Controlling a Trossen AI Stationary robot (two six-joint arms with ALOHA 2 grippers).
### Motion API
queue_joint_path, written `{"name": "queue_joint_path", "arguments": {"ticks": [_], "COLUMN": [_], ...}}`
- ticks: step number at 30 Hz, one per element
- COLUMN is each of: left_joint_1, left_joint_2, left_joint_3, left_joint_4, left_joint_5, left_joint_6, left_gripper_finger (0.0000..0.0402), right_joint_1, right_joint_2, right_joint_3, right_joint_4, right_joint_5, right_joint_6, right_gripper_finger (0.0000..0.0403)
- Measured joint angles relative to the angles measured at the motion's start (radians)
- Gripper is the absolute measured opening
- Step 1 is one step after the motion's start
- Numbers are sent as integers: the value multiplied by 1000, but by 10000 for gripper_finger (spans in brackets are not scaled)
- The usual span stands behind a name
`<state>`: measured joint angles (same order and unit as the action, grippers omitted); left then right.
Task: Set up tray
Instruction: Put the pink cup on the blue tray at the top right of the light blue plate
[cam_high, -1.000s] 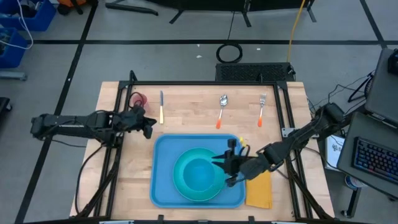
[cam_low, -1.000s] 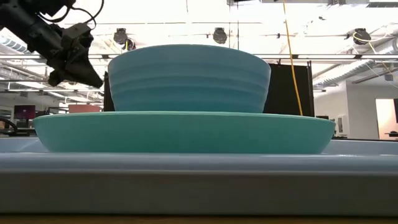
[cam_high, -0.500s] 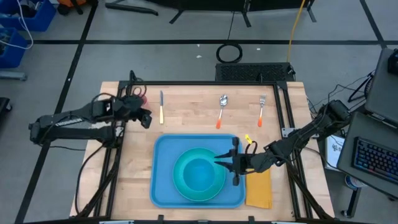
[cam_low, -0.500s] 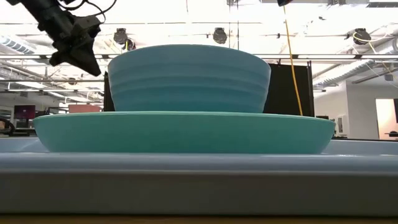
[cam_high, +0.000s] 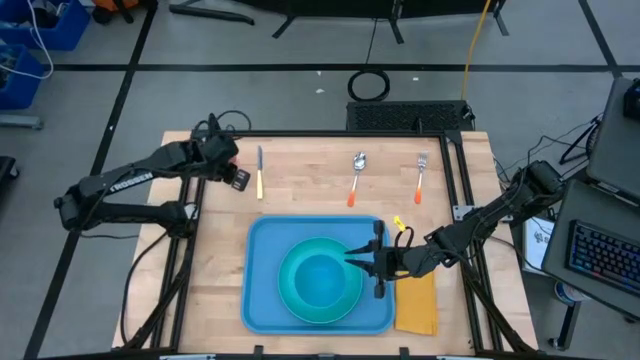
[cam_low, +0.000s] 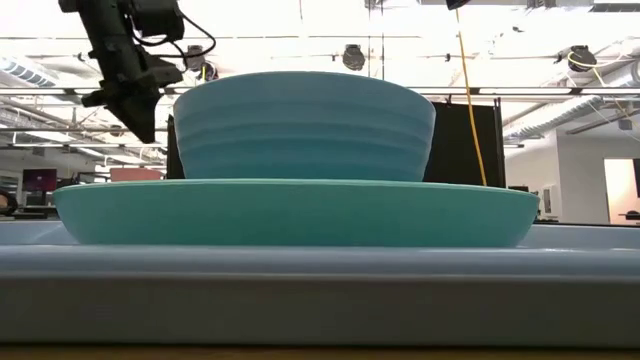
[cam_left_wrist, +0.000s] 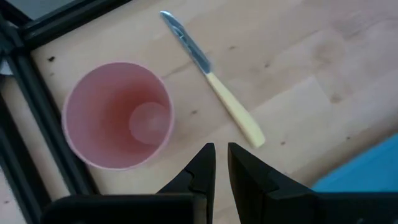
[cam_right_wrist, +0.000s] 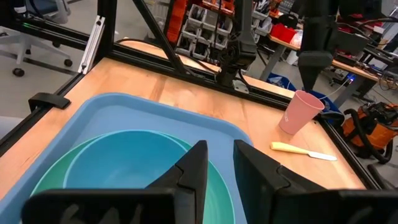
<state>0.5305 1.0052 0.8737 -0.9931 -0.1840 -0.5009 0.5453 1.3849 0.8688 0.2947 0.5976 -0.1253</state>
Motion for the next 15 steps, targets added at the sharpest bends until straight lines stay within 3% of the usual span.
{"name": "queue_joint_path", "arguments": {"ticks": [11,15], "left_joint_1": [49,49], "left_joint_2": [14,14], "left_joint_3": [0,0], "left_joint_4": [-7,-6], "left_joint_5": [10,10], "left_joint_6": [85,109], "left_gripper_finger": [48,77], "right_joint_1": [0,0], "right_joint_2": [0,0], "right_joint_3": [0,0], "right_joint_4": [0,0], "right_joint_5": [-1,-1], "right_joint_6": [19,19], "right_gripper_finger": [70,70]}}
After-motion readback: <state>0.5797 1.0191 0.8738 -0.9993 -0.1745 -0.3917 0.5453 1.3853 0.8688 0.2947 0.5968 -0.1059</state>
